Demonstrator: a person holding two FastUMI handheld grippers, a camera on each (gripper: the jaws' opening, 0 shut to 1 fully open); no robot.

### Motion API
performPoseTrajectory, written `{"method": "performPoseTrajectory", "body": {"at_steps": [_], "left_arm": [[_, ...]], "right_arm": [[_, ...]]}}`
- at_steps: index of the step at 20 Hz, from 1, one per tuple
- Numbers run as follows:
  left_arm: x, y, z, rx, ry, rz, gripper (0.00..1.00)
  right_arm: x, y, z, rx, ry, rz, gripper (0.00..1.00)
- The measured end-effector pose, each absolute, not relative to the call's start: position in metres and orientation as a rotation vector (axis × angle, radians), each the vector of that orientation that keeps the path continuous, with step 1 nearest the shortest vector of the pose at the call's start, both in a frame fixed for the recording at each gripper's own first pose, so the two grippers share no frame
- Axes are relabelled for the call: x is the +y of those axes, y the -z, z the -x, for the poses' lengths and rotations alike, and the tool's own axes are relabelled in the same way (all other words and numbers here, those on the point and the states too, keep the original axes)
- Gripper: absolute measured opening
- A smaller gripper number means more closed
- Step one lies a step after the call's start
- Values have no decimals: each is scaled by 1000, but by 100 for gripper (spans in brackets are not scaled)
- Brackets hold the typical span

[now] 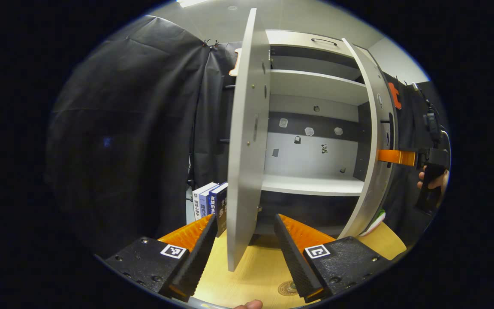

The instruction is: Grasp the bottle in the cabinet with the left hand and place it on the coaster, then close the right door with the right hand and the left door with the left hand.

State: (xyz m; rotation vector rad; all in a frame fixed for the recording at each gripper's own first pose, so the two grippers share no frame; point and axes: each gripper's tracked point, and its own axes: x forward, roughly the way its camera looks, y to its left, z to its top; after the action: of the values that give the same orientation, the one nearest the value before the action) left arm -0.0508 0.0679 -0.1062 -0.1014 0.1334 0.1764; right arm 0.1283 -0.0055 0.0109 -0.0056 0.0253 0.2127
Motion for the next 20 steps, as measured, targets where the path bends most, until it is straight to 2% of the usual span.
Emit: {"method": "performPoseTrajectory", "body": {"at_steps": [2,4,15,16,17,18,20], "left_arm": [[81,100,52,123,-188,103,88],[91,96,51,115,-194,101,87],[142,68,44,84,-232,166,87],[146,66,45,79,-231,172,87],[149,63,45,77,-230,173,82],[153,58,42,69,-228,167,88],[158,49,34,57,-211,153,87]], "right_arm": [[3,-11,-140,19,-204,11,97],[12,-12,-151,10,-196,19,100],[31,-12,-194,-7,-109,22,100],[32,-11,-196,-11,-96,22,97],[31,-11,-197,-17,-83,22,97],[32,-10,-199,-22,-70,24,97],[32,-10,-204,-32,-47,28,100]]}}
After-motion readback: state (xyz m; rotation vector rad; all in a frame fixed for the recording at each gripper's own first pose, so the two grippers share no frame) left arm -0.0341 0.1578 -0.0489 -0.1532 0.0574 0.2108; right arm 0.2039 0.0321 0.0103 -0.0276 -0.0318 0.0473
